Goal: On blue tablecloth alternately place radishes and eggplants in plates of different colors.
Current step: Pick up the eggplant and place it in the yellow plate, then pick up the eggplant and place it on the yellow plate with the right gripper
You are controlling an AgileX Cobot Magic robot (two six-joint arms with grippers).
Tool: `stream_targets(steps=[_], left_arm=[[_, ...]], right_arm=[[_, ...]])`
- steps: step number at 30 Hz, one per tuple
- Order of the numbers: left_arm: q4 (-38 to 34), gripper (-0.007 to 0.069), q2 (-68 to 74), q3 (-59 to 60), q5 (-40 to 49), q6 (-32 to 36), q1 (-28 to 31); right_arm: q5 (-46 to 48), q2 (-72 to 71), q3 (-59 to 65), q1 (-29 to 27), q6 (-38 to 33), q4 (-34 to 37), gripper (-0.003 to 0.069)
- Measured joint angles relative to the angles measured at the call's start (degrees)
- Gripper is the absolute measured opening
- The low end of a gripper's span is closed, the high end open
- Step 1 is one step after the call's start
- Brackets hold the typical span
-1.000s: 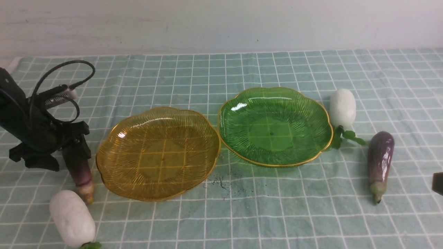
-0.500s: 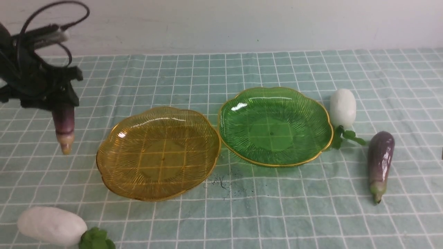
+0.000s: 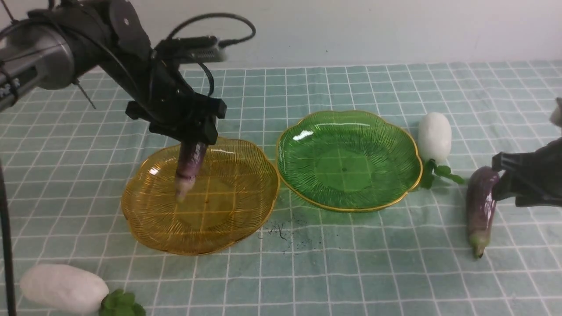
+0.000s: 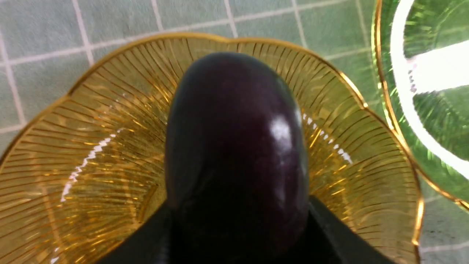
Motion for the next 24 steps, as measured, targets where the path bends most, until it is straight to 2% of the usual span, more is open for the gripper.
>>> stream_targets(steps=[2,3,5,8,10,12,13,14,15,16,17,18,19,20,21,22,23,24], left_arm=[[1.60,0.0344,1.75,0.00,0.06,-1.98,-0.07],[1.60,0.0349,1.90,0.00,0.06,-2.15,-0.07],[4.08,0.0415,3.50,0.00,0.11,-5.14,-0.07],[6.24,0.0491,4.28,0.00,0.23,-7.04,-0.07],[7.48,0.0524,4.46,0.00,0.23,-7.74,-0.07],[8.71,0.0552,4.46,-0.04,0.52,-8.14,-0.07],[9.76,0.0559,4.46,-0.43,1.36,-8.34,-0.07],[10.62,0.0556,4.46,-0.87,2.29,-8.40,-0.07],[10.83,0.0550,4.46,-1.14,2.85,-8.45,-0.07],[11.72,0.0531,4.47,-1.83,4.17,-8.51,-0.07],[13.99,0.0426,4.39,-4.09,8.28,-8.48,-0.07],[14.20,0.0426,4.38,-4.32,8.28,-8.48,-0.01],[16.00,0.0249,3.47,-5.89,11.54,-8.48,0.19],[16.25,0.0230,3.34,-5.98,11.77,-8.48,0.18],[17.55,0.0112,1.91,-6.32,12.63,-8.48,0.62],[17.81,0.0089,1.39,-6.37,12.75,-8.48,0.76],[18.45,0.0037,-0.52,-6.37,13.19,-8.75,1.42],[18.49,0.0017,-1.99,-6.37,13.53,-8.98,2.01]], right_arm=[[-1.14,2.39,-0.24,0.78,-0.14,0.00,0.0461],[-1.27,2.60,-0.24,0.84,-0.22,-0.05,0.0469],[-3.33,5.47,-0.28,1.21,-0.41,-0.05,0.0561],[-4.15,7.41,-0.53,1.51,-0.72,-0.05,0.0584],[-4.29,7.95,-0.68,1.64,-0.87,-0.05,0.0570],[-4.24,8.02,-0.86,1.64,-1.00,-0.12,0.0502],[-3.36,7.94,-1.44,1.64,-1.02,-0.60,0.0384],[-2.37,7.78,-2.09,1.58,-1.02,-0.88,0.0317],[-2.05,7.62,-2.23,1.58,-1.02,-0.96,0.0305],[-0.65,7.38,-2.93,1.58,-1.02,-1.11,0.0290],[2.78,5.94,-4.59,1.58,-0.42,-1.35,0.0312],[3.16,5.94,-4.81,1.58,-0.30,-1.35,0.0314],[5.24,3.90,-6.67,1.58,0.45,-1.02,0.0315],[5.24,3.61,-6.67,1.58,0.45,-1.02,0.0315],[6.67,0.75,-8.55,2.12,0.82,0.85,0.0315],[6.72,0.12,-8.93,2.58,0.82,1.37,0.0315],[6.54,-2.14,-10.26,4.65,0.31,4.20,0.0315],[6.24,-3.10,-11.28,6.65,-0.79,6.92,0.0315]])
